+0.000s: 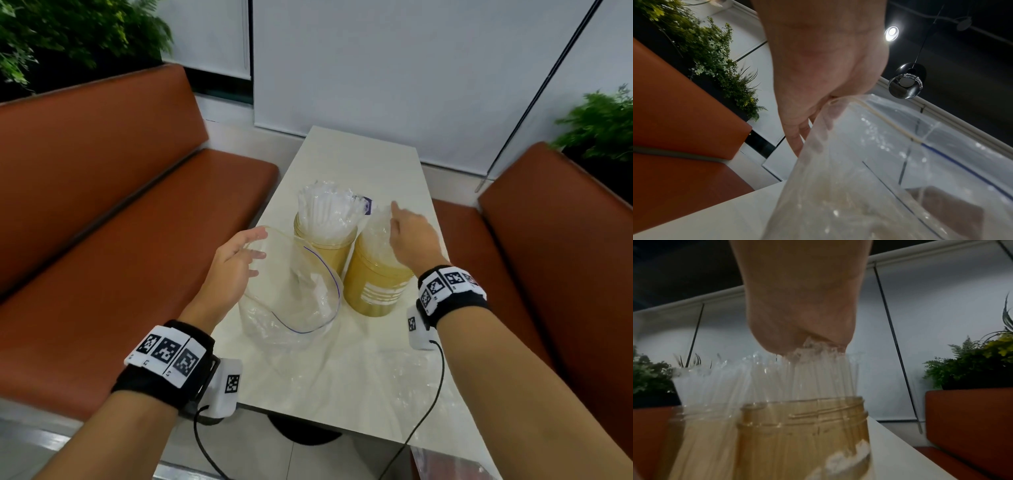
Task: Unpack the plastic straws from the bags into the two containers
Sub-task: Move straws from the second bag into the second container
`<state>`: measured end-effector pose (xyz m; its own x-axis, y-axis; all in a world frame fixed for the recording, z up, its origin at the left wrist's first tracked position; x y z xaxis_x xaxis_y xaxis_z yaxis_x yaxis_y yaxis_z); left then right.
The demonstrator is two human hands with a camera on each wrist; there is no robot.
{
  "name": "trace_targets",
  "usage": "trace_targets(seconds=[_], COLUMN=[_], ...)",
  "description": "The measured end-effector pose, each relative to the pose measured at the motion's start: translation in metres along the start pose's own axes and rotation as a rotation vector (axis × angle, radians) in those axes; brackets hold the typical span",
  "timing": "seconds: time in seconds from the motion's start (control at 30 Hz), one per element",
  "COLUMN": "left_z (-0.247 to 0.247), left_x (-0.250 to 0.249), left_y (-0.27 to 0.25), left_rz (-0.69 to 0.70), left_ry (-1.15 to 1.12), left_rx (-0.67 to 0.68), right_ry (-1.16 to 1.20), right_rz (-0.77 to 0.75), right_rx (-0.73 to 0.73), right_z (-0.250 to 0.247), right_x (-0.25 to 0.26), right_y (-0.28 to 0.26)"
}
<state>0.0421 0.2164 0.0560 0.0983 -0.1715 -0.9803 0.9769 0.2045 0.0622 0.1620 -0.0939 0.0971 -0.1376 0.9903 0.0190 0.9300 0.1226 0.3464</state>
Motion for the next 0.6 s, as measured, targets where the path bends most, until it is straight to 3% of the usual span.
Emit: trace_targets(seconds=[0.1,0.23,0.33,0.4,0.47,0.53,0.6], left_z=[0.004,0.007,0.008,0.009,0.009,0.009,0.010], left_x=[-0.002,-0.004,-0.007,-0.010,-0.011,-0.011,-0.011], left_y=[-0.002,-0.006,-0.009,-0.011,-0.012,-0.012,-0.013], left_rz=[0.003,0.003,-0.005,-0.009,-0.004,0.004,0.010], left_ry=[-0.001,0.006,0.025,0.053,0.075,0.089,0.106], left_rx=[0.015,0.028,0.050,0.077,0.100,0.110,0.115], right_ry=[0.019,0.030,-0.120,-0.223,-0.130,0.146,0.354], right_rz=[0.029,-0.033,-0.126,-0.088,-0.079,-0.185,-0.367], right_rx=[0.029,-0.156,0.142,0.195,-0.073,-0.350,-0.319], right_z=[-0.001,-0.020,0.002,0.009,-0.011,-0.044,-0.068], right_x=[-0.002,0.001,0.005,0.003,0.014,0.041,0.080], right_y=[-0.006,-0.001,-0.003,-0.006,-0.006,-0.013,-0.024])
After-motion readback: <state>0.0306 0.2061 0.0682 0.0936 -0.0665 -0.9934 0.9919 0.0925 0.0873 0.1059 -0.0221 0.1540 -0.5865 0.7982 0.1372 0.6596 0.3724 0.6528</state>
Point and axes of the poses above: each hand's wrist, its own y-axis towards the middle knuckle, its own z-axis out of the palm, x = y × z, the point moved 4 cm from there along y, towards the middle knuckle, and after that the axes turned 14 degrees about -y, right-handed, at the moved point
